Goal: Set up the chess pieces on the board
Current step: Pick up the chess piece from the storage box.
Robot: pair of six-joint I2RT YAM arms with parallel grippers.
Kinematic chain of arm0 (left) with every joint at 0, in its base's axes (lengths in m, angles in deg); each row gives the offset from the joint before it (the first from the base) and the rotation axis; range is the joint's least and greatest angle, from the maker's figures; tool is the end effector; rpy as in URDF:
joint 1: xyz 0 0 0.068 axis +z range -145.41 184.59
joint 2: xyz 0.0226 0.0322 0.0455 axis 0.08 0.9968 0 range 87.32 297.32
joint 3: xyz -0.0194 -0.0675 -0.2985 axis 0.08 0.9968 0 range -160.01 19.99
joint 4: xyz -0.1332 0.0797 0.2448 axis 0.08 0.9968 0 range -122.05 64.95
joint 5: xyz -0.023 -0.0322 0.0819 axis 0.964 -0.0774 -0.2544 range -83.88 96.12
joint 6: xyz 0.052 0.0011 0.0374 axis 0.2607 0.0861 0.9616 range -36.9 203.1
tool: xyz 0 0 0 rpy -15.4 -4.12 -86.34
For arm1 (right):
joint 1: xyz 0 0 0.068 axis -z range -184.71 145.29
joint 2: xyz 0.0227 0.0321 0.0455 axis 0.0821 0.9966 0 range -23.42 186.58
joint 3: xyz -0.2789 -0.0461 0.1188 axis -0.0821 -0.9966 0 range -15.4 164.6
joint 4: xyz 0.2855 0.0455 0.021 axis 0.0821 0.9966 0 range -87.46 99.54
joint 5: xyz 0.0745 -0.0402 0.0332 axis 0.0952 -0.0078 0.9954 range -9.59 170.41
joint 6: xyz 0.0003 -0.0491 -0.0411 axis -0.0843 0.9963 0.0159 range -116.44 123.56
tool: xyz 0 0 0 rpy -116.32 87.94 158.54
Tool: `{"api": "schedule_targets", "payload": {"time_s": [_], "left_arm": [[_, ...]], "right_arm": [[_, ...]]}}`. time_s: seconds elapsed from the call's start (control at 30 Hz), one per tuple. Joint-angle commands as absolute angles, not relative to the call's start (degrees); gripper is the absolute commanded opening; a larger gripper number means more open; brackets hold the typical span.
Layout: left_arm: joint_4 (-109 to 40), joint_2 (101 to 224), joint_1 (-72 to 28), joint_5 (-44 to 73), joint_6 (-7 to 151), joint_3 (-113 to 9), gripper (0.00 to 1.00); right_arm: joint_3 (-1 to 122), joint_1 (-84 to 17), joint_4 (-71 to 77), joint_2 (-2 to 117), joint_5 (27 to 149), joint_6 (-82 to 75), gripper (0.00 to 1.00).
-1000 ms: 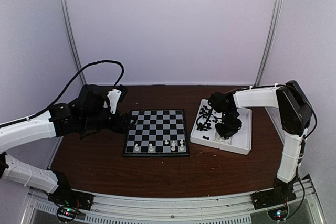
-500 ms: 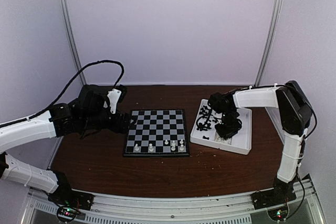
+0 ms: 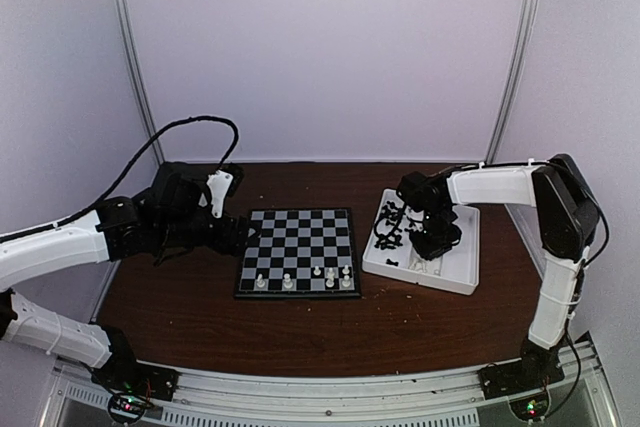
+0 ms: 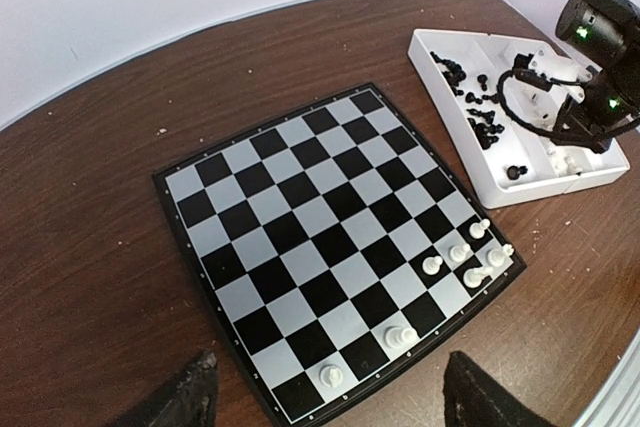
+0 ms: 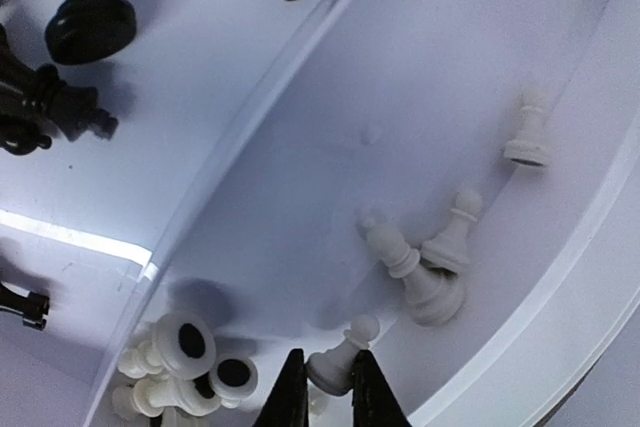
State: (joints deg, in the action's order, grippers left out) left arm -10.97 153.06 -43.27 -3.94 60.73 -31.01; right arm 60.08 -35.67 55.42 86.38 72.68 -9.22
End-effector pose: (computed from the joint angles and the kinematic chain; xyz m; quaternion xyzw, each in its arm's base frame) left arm 0.1929 -0.2005 0.3020 0.1567 0.8738 -0.1971 0.4160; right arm 0.3365 0.1939 0.1660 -0.1560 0.9852 -0.0534 0.0477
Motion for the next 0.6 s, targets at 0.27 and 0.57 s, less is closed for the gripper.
{"api": "schedule_targets", "payload": {"time_s": [0.27,0.57], "left_arm": [[-14.18,156.08,-43.37,-3.28,61.59,-32.86,0.78],[-16.18,157.68,-41.38,-0.15,59.97,-32.39,0.77]], "right_arm": [[58.07,-40.29,50.99,77.06,61.15,-5.54,0.13],[50.26,-42.70,37.62,67.25,70.31,-1.24,0.16]]}}
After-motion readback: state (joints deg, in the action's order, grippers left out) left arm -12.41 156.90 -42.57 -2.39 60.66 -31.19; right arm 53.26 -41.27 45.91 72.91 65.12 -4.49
